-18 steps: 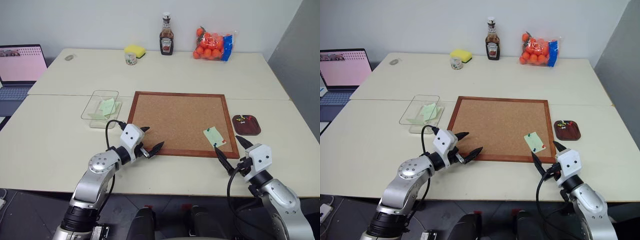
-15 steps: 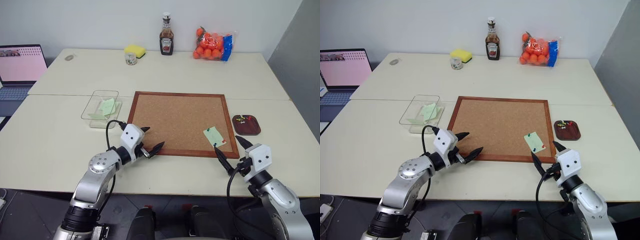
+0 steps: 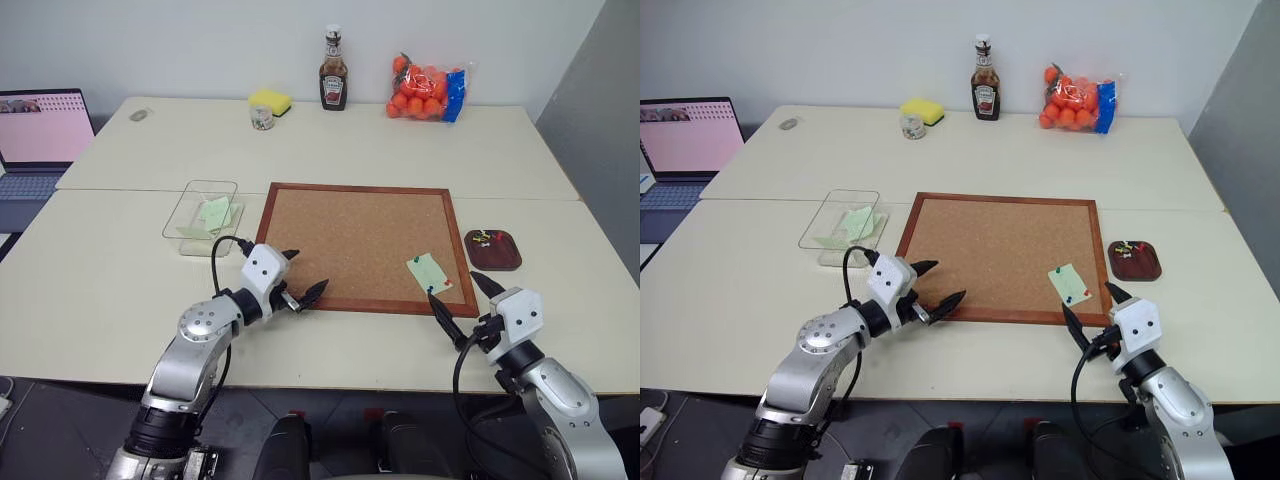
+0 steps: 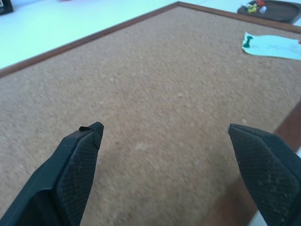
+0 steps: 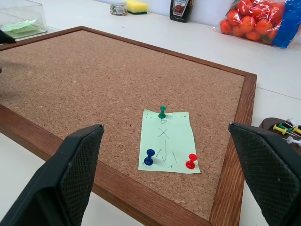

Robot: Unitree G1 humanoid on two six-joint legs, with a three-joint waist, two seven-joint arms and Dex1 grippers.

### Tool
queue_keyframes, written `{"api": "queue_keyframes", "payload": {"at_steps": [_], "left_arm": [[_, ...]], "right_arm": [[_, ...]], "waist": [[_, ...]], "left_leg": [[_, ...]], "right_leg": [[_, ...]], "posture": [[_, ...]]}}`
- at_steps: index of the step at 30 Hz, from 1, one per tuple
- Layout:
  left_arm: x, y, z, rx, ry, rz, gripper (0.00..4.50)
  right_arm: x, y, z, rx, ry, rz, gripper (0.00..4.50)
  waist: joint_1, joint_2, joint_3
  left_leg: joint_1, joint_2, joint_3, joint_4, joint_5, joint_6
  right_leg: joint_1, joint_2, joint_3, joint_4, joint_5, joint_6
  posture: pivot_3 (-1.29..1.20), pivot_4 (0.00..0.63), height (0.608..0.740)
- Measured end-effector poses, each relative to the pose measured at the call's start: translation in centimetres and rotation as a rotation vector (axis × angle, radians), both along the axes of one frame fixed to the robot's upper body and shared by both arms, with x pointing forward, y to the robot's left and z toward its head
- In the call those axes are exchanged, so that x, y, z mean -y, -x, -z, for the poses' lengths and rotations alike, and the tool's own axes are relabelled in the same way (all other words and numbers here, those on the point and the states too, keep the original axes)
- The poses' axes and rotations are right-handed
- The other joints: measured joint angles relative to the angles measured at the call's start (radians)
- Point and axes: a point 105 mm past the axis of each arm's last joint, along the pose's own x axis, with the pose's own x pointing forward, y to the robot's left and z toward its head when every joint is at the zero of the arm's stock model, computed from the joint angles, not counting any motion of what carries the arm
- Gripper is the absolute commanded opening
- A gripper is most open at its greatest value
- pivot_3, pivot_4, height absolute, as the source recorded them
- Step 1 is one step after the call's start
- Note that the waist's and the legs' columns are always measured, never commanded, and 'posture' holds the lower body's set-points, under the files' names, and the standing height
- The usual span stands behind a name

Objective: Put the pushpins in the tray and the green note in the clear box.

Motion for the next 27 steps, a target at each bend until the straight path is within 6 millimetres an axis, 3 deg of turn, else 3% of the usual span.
{"api": "queue_keyframes", "payload": {"at_steps": [10, 14, 27], "left_arm": [[1.4, -1.6, -1.9, 0.034, -0.01, 0.072, 4.49], [2.3, -2.5, -2.9, 0.051, -0.023, 0.122, 3.84], [3.4, -3.0, -1.9, -0.013, -0.039, 0.182, 1.46]], "right_arm": [[-0.3, -0.6, -1.1, 0.036, -0.002, -0.009, 4.5], [-0.5, -0.5, -1.5, 0.045, -0.016, -0.008, 4.5], [-0.4, -0.1, -1.2, 0.032, -0.031, 0.009, 4.5]], "waist": [[0.0, 0.0, 0.0], [0.0, 0.0, 0.0], [-0.002, 0.0, 0.0]], "left_leg": [[0.0, -0.001, 0.0, 0.0, 0.0, 0.0], [0.0, -0.001, 0.0, 0.0, 0.0, 0.0], [0.0, -0.001, 0.0, 0.0, 0.0, 0.0]], "right_leg": [[0.0, 0.001, 0.0, 0.0, 0.0, 0.0], [0.0, 0.001, 0.0, 0.0, 0.0, 0.0], [0.0, 0.001, 0.0, 0.0, 0.0, 0.0]], "posture": [[0.0, 0.15, 0.74], [0.0, 0.15, 0.74], [0.0, 0.15, 0.74]]}}
